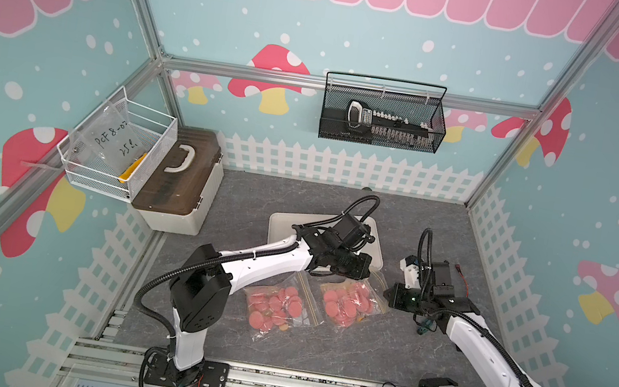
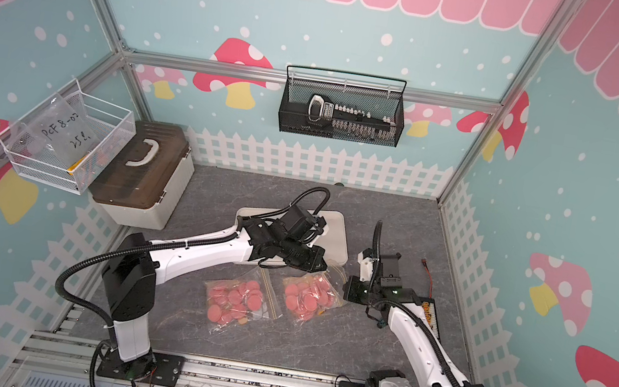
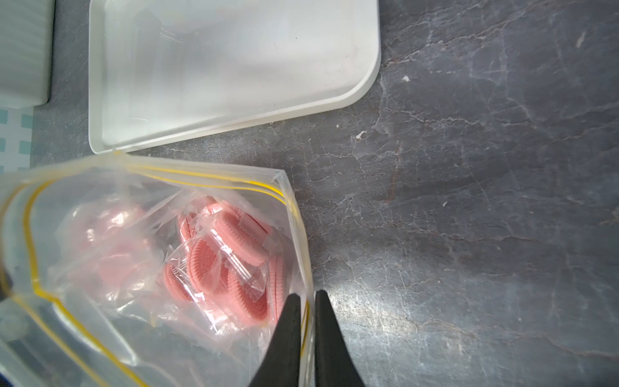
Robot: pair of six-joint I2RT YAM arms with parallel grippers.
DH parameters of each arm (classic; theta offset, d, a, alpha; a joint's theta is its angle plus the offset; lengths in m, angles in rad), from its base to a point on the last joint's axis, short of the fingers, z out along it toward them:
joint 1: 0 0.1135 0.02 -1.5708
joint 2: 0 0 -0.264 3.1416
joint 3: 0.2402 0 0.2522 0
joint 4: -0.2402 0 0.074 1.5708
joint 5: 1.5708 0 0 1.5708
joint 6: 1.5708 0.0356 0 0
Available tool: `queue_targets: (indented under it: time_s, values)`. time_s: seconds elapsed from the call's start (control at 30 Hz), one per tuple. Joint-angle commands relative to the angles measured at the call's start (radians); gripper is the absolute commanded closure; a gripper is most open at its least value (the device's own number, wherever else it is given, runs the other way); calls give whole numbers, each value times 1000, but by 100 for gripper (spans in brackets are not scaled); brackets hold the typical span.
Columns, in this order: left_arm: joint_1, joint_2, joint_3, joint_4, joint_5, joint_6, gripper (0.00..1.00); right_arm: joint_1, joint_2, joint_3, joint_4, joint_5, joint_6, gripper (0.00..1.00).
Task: Pour cookies out of the ziploc bag
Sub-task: Open the ziploc bag at the center of the board.
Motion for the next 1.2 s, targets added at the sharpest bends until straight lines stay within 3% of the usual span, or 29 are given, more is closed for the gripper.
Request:
queue_targets:
  time_s: [0.0,0.1,0.27,0.47,0.6,0.8,1.17]
  values:
    - [4,-19,-1,-1,12,15,100,2,-37,6,-21,10,4,62]
    - [4,-18,-6,5,3,22,100,1,-81,19,-44,28,1,42]
    - [9,-10,-6,22,5,43,100,2,-124,62,-97,20,-34,32]
    - [13,5,11,22,16,59,100,4,-207,100,-144,42,-48,32]
    - [21,12,16,22,25,61,100,6,-254,111,-151,-7,-71,32]
    - [23,18,30,22,27,64,100,28,-219,109,-112,-108,-84,32]
    - [24,32,48,18,37,84,100,136,-114,130,-51,-64,-106,36]
